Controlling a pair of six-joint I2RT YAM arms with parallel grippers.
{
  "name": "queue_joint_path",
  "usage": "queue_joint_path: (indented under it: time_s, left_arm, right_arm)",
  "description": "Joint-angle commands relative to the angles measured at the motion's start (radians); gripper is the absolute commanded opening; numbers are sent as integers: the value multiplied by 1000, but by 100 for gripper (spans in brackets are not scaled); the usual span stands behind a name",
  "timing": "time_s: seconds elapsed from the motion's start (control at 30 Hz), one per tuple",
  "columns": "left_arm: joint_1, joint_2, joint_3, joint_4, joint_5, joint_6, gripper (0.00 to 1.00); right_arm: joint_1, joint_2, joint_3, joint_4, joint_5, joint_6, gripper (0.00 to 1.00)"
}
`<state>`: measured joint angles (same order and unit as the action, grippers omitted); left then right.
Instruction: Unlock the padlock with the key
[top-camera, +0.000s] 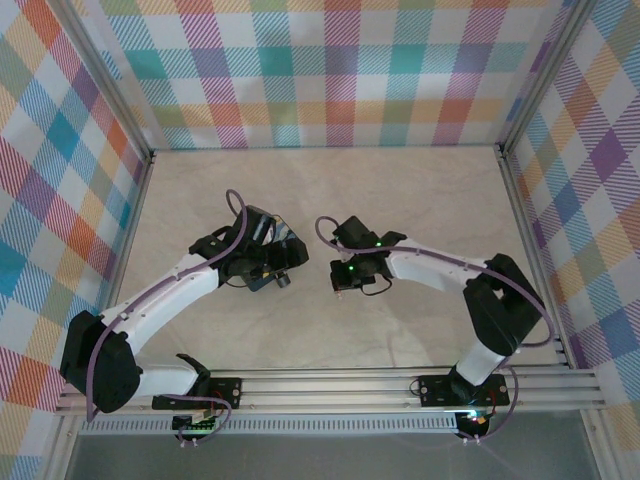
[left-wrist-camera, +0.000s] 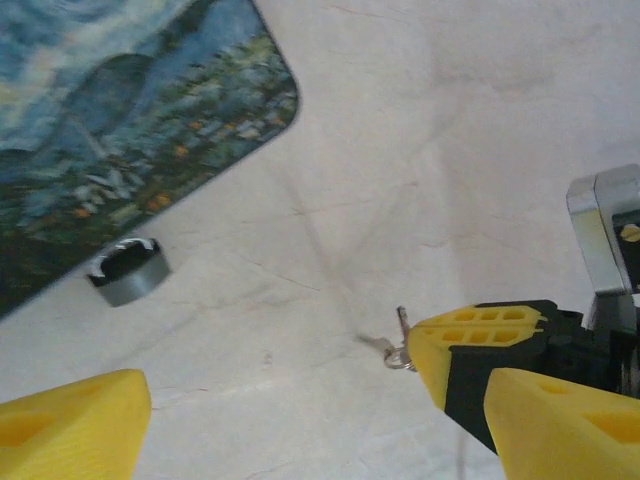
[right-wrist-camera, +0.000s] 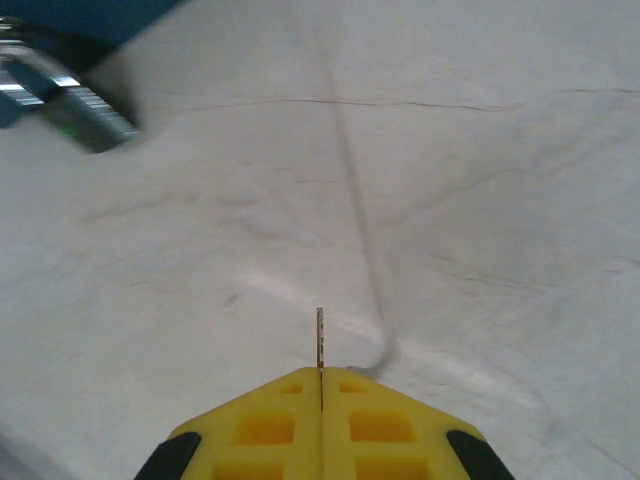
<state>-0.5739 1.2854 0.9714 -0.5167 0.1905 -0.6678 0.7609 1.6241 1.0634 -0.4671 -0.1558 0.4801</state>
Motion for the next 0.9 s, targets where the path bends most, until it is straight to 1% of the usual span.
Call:
queue_joint_path:
  time_s: [0.0, 0.1, 0.2, 0.3, 0.33, 0.43, 0.57, 0.73, 0.87]
  left_arm:
    - [21, -7, -24, 90, 167, 10, 82]
    - [66, -11, -65, 175, 274, -18, 73]
    - [81, -14, -111, 281, 339, -53, 65]
    - [80, 0, -143, 379, 397, -89, 56]
    - [80, 5, -151, 402, 413, -98, 54]
    - [80, 21, -163, 453, 450, -101, 52]
    - [80, 36, -154, 432, 460, -74, 44]
    - [80, 44, -155, 444, 458, -82, 42]
    - [78, 51, -152, 458, 463, -96, 39]
  right_arm:
    - [-41, -72, -20, 117, -239, -72, 1]
    - [-98, -105, -56, 170, -383, -86, 1]
    - [-151, -122, -91, 218, -494, -87, 1]
    - [-167, -124, -107, 266, -586, -88, 1]
    - [-167, -124, -108, 276, -604, -88, 1]
    - [-168, -118, -102, 298, -621, -81, 3]
    - [-169, -113, -95, 323, -640, -71, 3]
    - [-166, -106, -88, 329, -654, -60, 2]
    - [-165, -105, -94, 347, -659, -44, 2]
